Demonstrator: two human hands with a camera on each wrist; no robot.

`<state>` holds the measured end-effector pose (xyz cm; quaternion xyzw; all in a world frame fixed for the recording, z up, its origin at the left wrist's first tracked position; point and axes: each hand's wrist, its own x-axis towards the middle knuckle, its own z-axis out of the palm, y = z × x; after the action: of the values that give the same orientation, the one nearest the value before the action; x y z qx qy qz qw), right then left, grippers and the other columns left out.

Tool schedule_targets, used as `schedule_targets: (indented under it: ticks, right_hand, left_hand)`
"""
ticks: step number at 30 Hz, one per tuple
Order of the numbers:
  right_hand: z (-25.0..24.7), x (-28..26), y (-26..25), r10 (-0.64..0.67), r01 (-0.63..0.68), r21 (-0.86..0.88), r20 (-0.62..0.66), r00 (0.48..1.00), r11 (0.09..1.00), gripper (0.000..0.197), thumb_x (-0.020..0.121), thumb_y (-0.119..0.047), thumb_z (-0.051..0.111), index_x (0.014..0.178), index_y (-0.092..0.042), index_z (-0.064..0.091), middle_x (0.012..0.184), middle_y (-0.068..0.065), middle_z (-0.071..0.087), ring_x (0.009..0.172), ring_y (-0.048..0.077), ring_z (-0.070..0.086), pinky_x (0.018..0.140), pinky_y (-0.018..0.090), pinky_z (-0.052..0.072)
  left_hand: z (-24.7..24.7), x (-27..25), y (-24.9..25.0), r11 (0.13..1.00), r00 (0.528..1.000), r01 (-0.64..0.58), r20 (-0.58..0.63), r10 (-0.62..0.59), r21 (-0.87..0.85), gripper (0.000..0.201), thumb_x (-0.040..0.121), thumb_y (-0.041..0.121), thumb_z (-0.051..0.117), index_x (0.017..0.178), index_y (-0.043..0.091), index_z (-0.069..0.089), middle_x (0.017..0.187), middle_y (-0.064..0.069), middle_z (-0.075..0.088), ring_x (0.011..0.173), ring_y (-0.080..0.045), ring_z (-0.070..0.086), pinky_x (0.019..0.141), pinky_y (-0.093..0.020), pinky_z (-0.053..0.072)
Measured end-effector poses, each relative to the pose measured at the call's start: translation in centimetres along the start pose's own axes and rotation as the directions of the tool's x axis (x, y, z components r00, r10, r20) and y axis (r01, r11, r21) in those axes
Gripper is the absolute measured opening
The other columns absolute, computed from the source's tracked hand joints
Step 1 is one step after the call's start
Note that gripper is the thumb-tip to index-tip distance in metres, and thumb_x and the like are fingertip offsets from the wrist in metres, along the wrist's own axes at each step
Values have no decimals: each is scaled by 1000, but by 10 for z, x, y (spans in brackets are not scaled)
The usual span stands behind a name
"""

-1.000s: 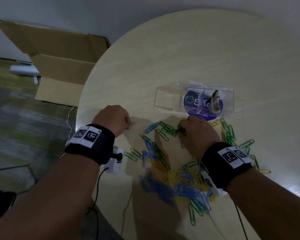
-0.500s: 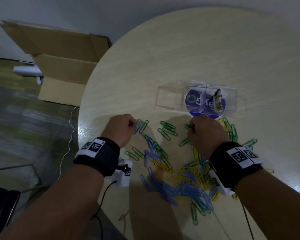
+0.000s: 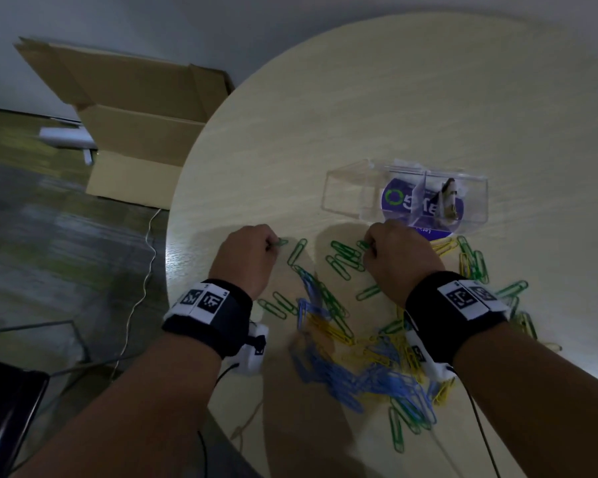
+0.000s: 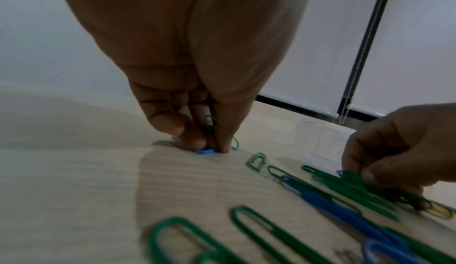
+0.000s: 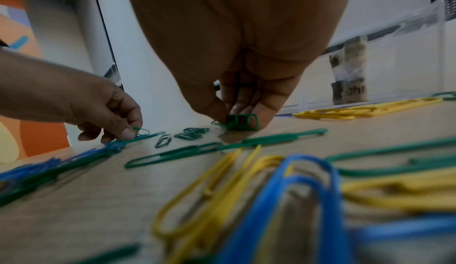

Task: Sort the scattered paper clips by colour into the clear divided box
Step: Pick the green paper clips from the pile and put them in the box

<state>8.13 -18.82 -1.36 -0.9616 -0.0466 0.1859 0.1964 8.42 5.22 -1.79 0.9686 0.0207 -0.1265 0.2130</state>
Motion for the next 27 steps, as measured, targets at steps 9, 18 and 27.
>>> schedule_targets:
  ticks: [9,18,27]
  right_hand:
    - [6,-1,-14,-63,67,-105,41,997,992,41,82,-45,60,109,-15,58,105,11,52,98,33,51,86,40,44]
    - [12,-9,-12,-58,61,-126,33,998,990,21,81,-24,58,101,-16,61,102,10,60,95,33,55,82,40,46]
    - [4,-27,3,-44,44,104,-7,999,994,19,84,-17,59,100,-19,66,100,9,61,97,31,57,79,35,42]
  left_hand:
    - [10,-9,18,992,991,-123,-54,123,9,17,89,30,65,97,16,72,94,-5,60,88,-24,59,79,-34,48]
    - [11,-6,21,979,985,-156,88,146,131,13,89,18,60,99,10,65,101,-8,58,96,-28,54,81,-42,48]
    - [5,-2,34,976,982,-184,56,179,115,14,94,22,56,104,16,64,101,-5,63,91,-25,60,75,-35,48]
